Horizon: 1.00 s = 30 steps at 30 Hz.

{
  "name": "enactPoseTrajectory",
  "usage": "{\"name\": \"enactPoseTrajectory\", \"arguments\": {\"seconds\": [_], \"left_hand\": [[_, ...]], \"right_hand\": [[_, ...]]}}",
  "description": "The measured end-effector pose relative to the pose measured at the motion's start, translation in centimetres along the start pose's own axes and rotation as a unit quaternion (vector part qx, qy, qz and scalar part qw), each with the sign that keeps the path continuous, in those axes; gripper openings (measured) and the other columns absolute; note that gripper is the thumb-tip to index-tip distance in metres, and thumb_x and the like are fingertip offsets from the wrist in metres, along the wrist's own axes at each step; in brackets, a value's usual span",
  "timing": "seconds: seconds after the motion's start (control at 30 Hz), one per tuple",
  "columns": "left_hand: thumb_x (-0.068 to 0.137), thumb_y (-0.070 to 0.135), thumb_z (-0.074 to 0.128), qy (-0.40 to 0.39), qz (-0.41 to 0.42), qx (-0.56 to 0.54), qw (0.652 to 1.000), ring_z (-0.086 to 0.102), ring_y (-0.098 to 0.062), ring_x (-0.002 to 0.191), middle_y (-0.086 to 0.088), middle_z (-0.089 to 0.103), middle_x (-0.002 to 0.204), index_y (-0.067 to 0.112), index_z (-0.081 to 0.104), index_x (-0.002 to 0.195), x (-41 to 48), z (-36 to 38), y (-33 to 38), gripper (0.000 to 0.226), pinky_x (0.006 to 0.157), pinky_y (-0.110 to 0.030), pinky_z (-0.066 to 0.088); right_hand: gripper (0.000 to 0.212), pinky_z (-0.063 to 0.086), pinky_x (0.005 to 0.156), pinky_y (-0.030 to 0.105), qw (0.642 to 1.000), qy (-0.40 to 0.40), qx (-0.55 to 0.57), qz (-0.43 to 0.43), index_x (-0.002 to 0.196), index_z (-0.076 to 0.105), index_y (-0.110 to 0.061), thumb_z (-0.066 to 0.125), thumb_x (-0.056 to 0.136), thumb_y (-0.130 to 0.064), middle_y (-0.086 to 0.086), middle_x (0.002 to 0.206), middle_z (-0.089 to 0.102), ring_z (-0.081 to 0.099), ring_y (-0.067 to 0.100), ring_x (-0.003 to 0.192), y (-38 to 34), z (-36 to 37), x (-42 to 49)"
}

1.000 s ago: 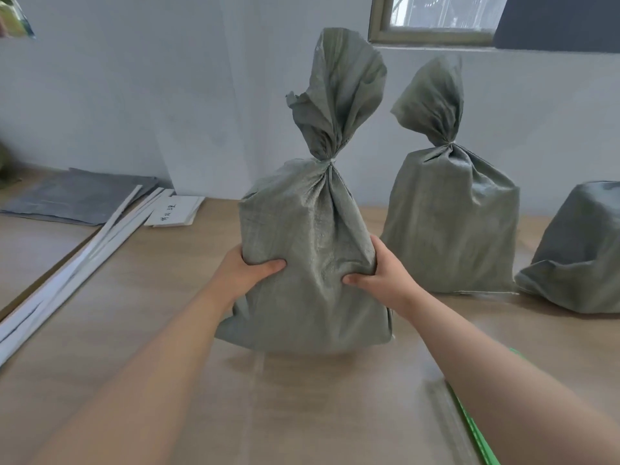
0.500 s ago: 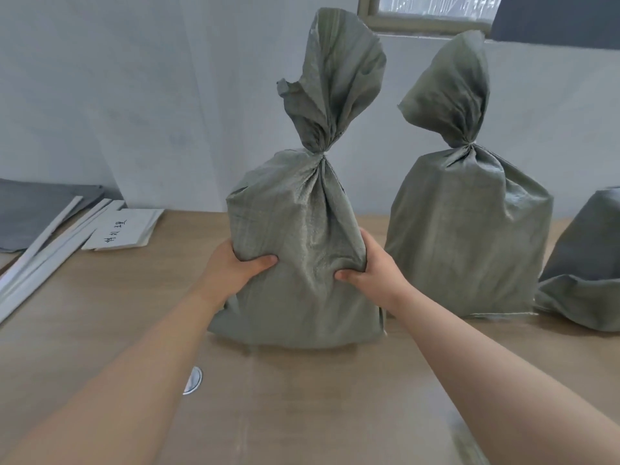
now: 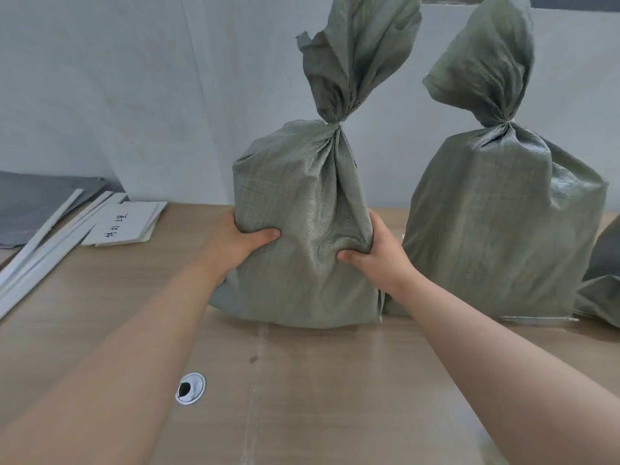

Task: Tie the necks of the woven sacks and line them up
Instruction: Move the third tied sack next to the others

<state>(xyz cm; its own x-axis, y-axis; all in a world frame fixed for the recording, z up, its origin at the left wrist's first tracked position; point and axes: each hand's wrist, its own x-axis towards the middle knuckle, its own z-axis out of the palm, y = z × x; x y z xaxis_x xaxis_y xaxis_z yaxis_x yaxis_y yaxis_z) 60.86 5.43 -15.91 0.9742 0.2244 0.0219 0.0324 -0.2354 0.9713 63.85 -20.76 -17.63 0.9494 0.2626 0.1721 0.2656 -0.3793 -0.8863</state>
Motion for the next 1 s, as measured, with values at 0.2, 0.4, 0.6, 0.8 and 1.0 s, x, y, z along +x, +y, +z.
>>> {"name": "enactPoseTrajectory", "arguments": {"seconds": [0.2,0.4,0.6,0.8,1.0], "left_hand": [[0.073,0.015,0.087,-0.002,0.003,-0.003,1.0,0.068,0.008,0.08,0.014,0.072,0.097,0.031,0.065,0.095,0.5,0.9,-2.3,0.034,0.074,-0.02,0.053],[0.069,0.017,0.09,-0.018,-0.011,0.022,1.0,0.07,-0.006,0.097,0.007,0.074,0.106,0.017,0.066,0.116,0.3,1.1,-4.6,0.053,0.088,-0.032,0.057],[0.067,0.015,0.091,-0.001,0.001,0.001,1.0,0.068,-0.009,0.105,0.004,0.071,0.116,0.018,0.056,0.128,0.5,0.5,-4.5,0.071,0.093,-0.036,0.055],[0.072,0.009,0.087,-0.002,-0.004,0.01,1.0,0.059,0.005,0.098,0.011,0.064,0.11,0.019,0.051,0.127,0.5,0.4,-4.2,0.066,0.086,-0.022,0.051],[0.068,0.018,0.09,0.016,0.0,0.031,0.999,0.058,0.002,0.105,0.007,0.064,0.117,0.021,0.052,0.13,0.5,0.0,-5.1,0.073,0.095,-0.027,0.049]], "right_hand": [[0.072,0.041,0.077,-0.002,1.0,-0.01,-0.021,0.015,0.134,0.046,-0.032,0.079,0.078,-0.001,-0.015,0.116,0.063,0.056,-0.019,0.098,1.6,0.2,0.4],[0.082,0.046,0.097,0.025,0.997,-0.024,-0.063,0.037,0.14,0.04,-0.038,0.084,0.075,-0.016,-0.018,0.124,0.061,0.057,0.002,0.116,2.8,0.7,-0.2],[0.095,0.045,0.106,0.031,0.996,-0.023,-0.072,0.056,0.146,0.033,-0.042,0.085,0.069,-0.026,-0.016,0.136,0.055,0.054,0.006,0.125,2.4,0.1,0.1],[0.093,0.043,0.11,0.041,0.994,-0.021,-0.088,0.067,0.146,0.033,-0.04,0.081,0.067,-0.034,-0.014,0.14,0.052,0.052,0.01,0.128,2.7,0.2,0.6],[0.103,0.043,0.11,0.043,0.992,-0.014,-0.098,0.082,0.148,0.03,-0.04,0.077,0.057,-0.051,-0.01,0.144,0.049,0.05,0.012,0.131,2.8,0.5,0.6]]}}
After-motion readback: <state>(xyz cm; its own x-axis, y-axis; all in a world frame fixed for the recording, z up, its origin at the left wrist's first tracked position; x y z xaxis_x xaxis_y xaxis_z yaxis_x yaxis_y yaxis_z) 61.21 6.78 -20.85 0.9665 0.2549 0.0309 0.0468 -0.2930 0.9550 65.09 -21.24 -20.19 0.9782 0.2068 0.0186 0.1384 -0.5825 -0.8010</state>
